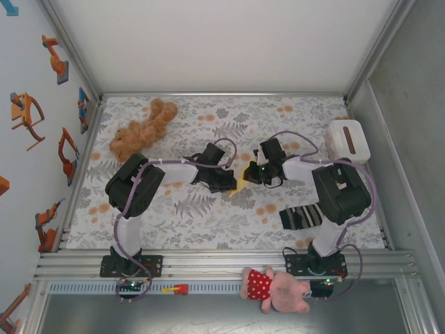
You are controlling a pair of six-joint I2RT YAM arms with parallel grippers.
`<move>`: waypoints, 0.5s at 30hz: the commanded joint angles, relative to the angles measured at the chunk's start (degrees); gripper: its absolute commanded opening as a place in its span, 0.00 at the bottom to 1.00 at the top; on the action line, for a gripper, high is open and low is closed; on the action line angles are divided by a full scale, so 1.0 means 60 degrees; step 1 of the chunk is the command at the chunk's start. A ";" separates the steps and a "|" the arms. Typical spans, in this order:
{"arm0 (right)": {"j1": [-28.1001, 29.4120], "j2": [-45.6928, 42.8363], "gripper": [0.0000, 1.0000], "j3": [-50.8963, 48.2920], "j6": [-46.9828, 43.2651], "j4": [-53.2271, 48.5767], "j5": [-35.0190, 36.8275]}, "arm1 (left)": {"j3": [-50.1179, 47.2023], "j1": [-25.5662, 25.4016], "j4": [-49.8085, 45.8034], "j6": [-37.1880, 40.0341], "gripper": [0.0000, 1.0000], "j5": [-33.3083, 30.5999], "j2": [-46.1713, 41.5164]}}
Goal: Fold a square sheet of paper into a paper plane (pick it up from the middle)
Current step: Fold the wing for the fifth time at the center of the table.
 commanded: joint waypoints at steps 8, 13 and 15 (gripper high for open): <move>-0.0444 0.0064 0.00 0.0982 -0.0857 -0.1281 0.1178 | -0.0391 -0.0051 -0.1290 -0.0006 0.02 -0.0355 0.0316; -0.0589 0.0171 0.00 0.1015 -0.0877 -0.1393 0.1359 | -0.0407 -0.0063 -0.1276 -0.0047 0.02 -0.0328 0.0355; -0.0638 0.0227 0.00 0.1022 -0.0870 -0.1434 0.1387 | -0.0404 -0.0070 -0.1270 -0.0065 0.02 -0.0342 0.0344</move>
